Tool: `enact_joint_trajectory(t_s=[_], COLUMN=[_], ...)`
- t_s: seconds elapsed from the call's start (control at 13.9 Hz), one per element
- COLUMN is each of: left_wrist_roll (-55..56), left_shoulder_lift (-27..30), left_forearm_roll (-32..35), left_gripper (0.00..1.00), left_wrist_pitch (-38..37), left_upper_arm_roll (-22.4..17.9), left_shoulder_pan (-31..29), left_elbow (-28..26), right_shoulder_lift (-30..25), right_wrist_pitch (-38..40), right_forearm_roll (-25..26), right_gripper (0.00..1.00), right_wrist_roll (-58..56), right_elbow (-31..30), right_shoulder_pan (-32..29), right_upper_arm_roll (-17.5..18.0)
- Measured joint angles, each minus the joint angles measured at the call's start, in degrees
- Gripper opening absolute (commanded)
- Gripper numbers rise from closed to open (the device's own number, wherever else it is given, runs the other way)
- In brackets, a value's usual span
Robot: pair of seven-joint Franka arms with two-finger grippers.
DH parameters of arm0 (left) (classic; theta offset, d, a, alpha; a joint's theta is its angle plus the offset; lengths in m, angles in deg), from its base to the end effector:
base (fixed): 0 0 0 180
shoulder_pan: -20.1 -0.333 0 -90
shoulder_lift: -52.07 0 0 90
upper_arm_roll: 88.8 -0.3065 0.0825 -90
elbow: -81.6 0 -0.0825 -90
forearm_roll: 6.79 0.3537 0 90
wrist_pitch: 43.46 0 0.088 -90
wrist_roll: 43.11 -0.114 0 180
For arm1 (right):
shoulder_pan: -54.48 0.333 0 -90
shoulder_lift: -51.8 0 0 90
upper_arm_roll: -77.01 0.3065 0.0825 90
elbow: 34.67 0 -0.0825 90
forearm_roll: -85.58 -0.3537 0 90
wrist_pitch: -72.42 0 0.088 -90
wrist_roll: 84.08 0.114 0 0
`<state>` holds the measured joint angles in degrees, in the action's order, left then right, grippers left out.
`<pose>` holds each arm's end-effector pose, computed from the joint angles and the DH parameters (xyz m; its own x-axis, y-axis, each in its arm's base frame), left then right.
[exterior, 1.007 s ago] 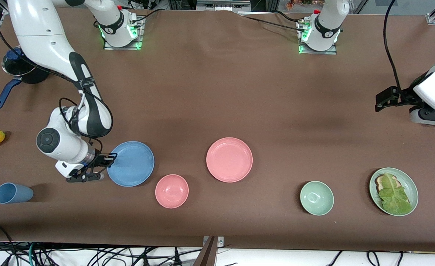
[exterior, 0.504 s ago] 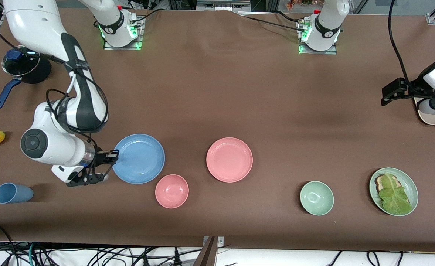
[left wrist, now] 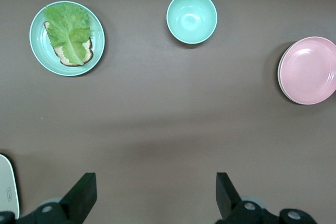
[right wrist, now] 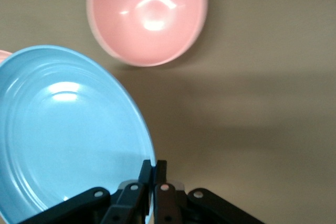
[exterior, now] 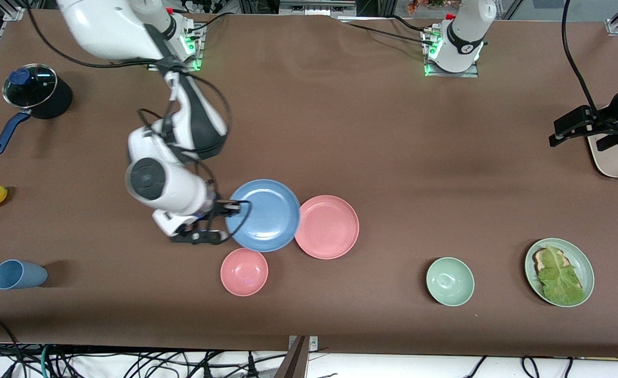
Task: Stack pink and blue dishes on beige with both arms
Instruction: 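Drag the blue plate onto the pink plate with the right gripper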
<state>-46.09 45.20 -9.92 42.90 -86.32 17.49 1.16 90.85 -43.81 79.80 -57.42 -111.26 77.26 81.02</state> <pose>0.5541 -0.0036 0.6113 0.9985 -0.0529 -0.0132 -0.0520 -0.9968 0.0605 0.6278 0.3121 0.3287 0.9971 -0.0543 -0.0537 -0.0606 -0.9905 -0.1236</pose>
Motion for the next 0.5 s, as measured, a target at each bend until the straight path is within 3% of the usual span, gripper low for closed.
enact_joint_trajectory(t_s=[0.5], left_wrist_roll=[0.0], left_shoulder_lift=[-0.1], left_forearm_roll=[0.0], left_gripper=[1.0], left_wrist_pitch=[0.0], left_upper_arm_roll=[-0.1], left_shoulder_pan=[-0.2], left_elbow=[-0.2], right_shoulder_lift=[6.3], right_wrist_pitch=[-13.6], right_forearm_roll=[0.1], right_gripper=[0.0], right_wrist_roll=[21.1], right_elbow=[0.0], right_shoulder_pan=[10.5], right_upper_arm_roll=[-0.1])
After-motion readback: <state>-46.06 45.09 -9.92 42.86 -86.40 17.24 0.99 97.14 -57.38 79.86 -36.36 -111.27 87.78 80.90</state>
